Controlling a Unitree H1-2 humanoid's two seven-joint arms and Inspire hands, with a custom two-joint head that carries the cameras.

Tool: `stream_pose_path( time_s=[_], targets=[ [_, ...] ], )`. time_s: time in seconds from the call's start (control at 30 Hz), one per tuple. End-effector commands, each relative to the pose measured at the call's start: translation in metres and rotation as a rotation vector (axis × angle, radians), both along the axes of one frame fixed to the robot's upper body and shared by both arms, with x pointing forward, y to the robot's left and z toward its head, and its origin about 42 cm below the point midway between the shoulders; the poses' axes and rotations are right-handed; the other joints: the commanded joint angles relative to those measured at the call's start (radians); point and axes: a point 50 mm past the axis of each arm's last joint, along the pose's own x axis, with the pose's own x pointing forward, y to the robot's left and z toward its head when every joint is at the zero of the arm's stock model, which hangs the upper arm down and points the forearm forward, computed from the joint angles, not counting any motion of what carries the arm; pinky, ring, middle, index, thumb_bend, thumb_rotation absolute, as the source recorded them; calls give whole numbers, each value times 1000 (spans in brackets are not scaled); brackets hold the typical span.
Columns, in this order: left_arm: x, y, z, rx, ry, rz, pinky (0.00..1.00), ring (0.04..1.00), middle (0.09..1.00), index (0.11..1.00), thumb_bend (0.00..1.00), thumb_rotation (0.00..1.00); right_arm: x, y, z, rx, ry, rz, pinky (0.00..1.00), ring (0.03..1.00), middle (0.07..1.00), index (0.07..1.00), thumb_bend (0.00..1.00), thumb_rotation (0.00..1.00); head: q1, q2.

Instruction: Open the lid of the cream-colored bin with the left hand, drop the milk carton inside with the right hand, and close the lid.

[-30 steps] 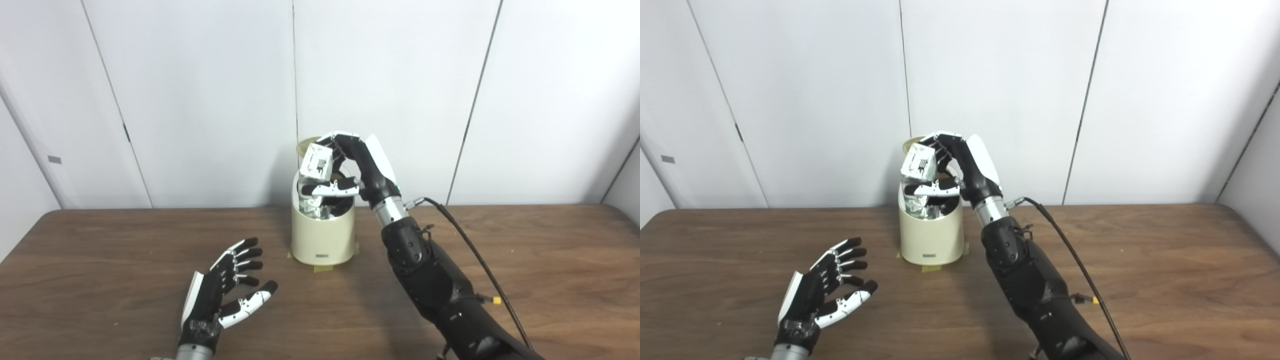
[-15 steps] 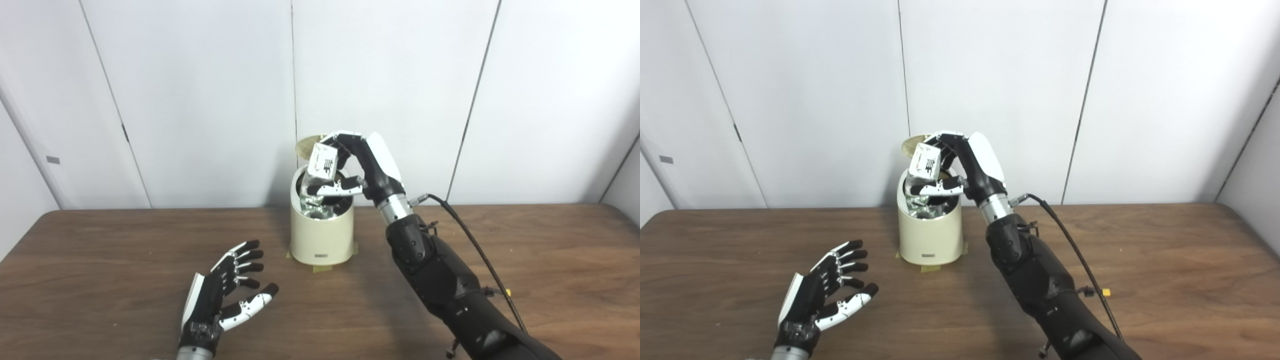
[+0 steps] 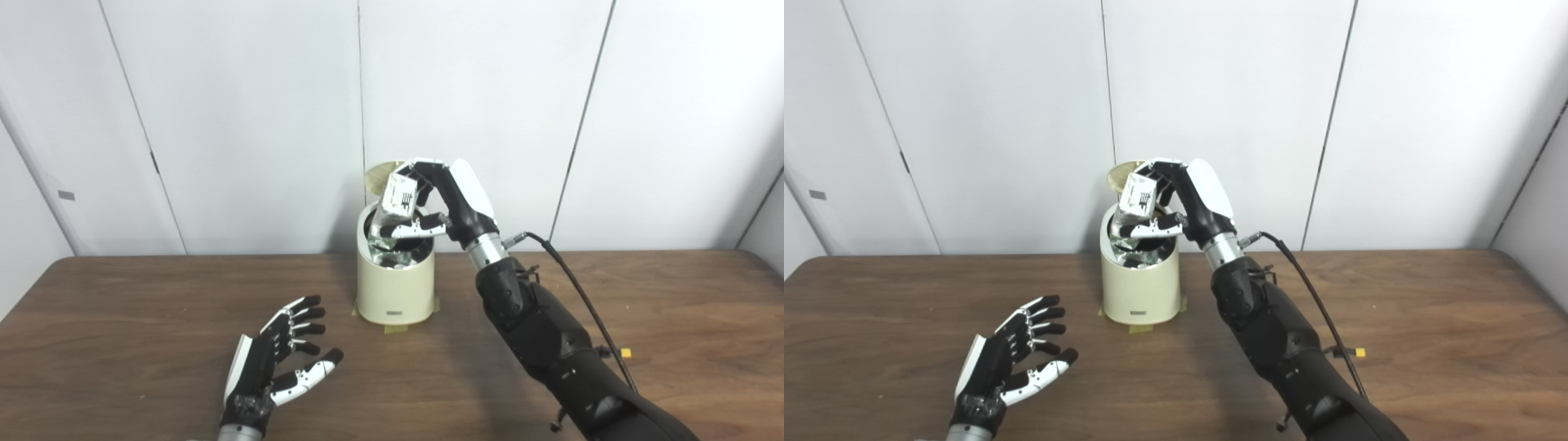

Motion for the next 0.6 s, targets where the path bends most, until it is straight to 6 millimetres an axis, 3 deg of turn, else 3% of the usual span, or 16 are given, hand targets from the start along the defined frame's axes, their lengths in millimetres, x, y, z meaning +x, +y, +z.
stream_pose_path(
  time_s=[0.0,0.57],
  targets=[
    [-6,3,-2,31,-3,8,579,706,773,808,622,81,9,-3,42,24,-115,5,336,420,487,504,519,0,1,0],
    [-6,6,-2,37,0,4,573,707,777,814,607,71,7,-16,42,-20,-155,-9,345,420,491,505,518,0,-13,14]
  ],
)
